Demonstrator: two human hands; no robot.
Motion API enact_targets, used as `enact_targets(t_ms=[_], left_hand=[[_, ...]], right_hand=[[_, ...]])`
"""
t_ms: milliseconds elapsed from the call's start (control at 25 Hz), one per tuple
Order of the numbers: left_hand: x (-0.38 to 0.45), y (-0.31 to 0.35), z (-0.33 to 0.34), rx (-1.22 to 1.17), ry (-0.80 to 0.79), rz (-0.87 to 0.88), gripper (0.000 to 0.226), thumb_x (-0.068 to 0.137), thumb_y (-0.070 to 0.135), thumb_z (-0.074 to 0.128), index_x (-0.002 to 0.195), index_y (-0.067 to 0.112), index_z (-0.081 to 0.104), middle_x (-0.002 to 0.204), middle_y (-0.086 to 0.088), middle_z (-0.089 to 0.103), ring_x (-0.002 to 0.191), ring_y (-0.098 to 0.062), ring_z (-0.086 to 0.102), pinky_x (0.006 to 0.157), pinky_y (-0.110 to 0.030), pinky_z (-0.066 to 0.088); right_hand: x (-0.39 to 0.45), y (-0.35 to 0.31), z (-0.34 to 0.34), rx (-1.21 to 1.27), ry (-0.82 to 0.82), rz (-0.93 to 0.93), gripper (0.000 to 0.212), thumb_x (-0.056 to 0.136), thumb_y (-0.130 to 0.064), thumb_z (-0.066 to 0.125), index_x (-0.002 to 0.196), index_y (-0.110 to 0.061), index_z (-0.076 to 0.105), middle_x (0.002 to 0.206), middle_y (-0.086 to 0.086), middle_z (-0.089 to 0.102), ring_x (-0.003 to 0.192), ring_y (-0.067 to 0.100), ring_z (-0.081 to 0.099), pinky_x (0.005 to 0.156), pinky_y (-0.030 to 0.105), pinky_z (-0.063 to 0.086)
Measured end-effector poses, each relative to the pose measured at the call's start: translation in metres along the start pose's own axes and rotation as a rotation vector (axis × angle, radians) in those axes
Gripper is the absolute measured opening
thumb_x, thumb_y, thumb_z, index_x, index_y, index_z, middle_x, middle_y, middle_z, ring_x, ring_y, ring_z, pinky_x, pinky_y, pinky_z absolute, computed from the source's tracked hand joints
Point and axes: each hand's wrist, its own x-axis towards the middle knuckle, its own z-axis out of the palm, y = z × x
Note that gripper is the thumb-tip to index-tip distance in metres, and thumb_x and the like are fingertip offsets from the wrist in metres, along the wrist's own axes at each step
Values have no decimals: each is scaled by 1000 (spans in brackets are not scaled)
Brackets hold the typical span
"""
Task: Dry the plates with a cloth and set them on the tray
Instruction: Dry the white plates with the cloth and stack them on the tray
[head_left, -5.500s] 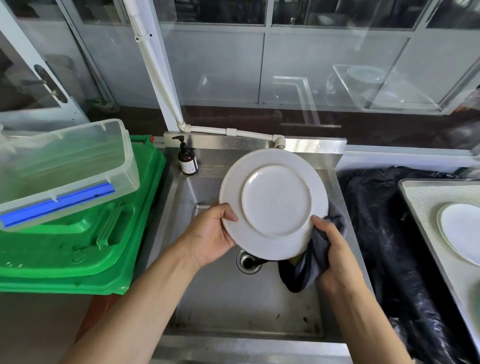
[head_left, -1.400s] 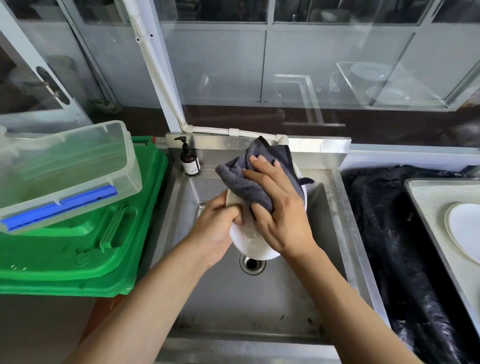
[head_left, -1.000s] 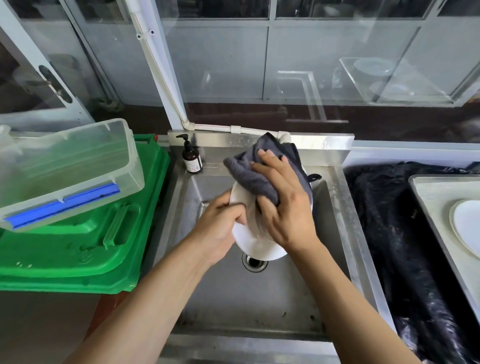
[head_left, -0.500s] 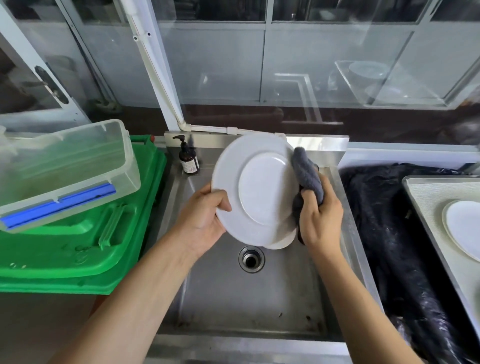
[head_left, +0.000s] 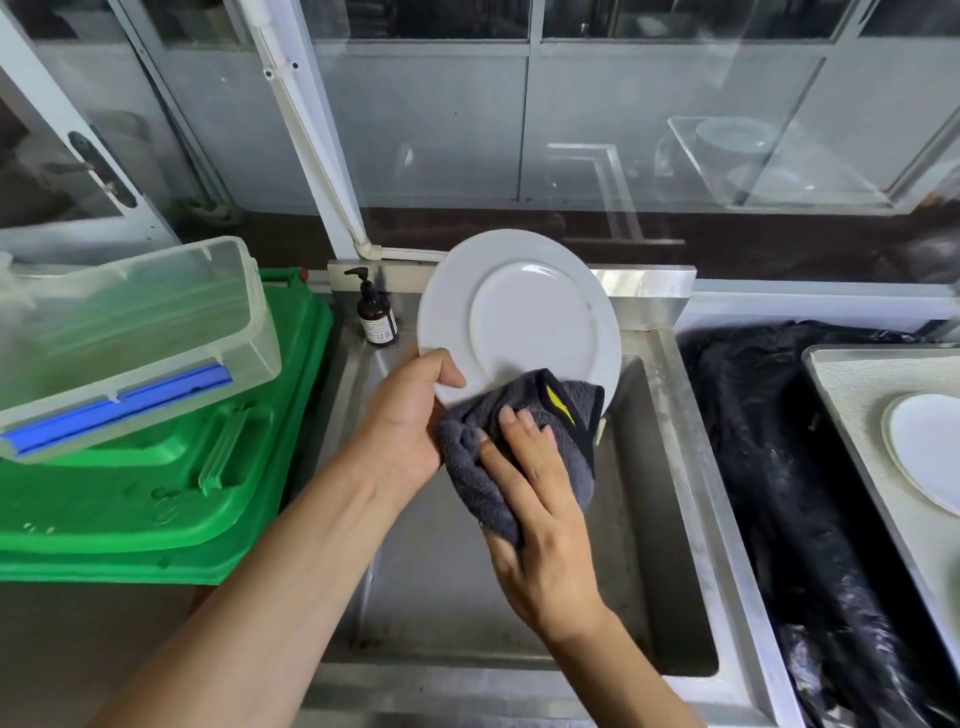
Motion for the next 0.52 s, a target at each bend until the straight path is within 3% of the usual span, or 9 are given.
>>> enact_targets(t_ms=[120, 240, 360, 520], left_hand=[[-1, 0, -3, -3, -20, 11, 47, 71, -8, 36, 106, 13, 60, 105, -22, 66, 90, -37, 65, 85, -49, 56], [-2, 2, -9, 48, -53, 35, 53, 74, -12, 33, 114, 12, 57, 109, -18, 63, 100, -33, 60, 101, -53, 44], [-7, -6, -15, 206, -97, -21, 51, 74, -15, 34, 112, 10, 57, 104, -17, 54, 95, -31, 52, 79, -39, 43], [-20, -22, -9, 336, -122, -62, 31, 70, -16, 37, 84, 4, 55, 83, -16, 47, 80, -26, 47, 65, -29, 37]], right_hand=[[-6, 15, -9, -32, 19, -48, 45, 102, -15, 49, 147, -12, 50, 163, 6, 37, 150, 29, 36, 125, 44, 22], [-6, 27, -19, 105, 233, 268, 53, 92, -12, 49, 145, -16, 54, 159, 2, 43, 149, 22, 39, 123, 39, 30], [22, 39, -31, 219, 398, 521, 52, 94, -24, 49, 145, -22, 56, 154, -5, 51, 145, 9, 43, 119, 34, 36], [58, 49, -48, 101, 305, 482, 57, 88, -16, 48, 144, -26, 57, 156, -4, 49, 147, 8, 39, 121, 40, 34]])
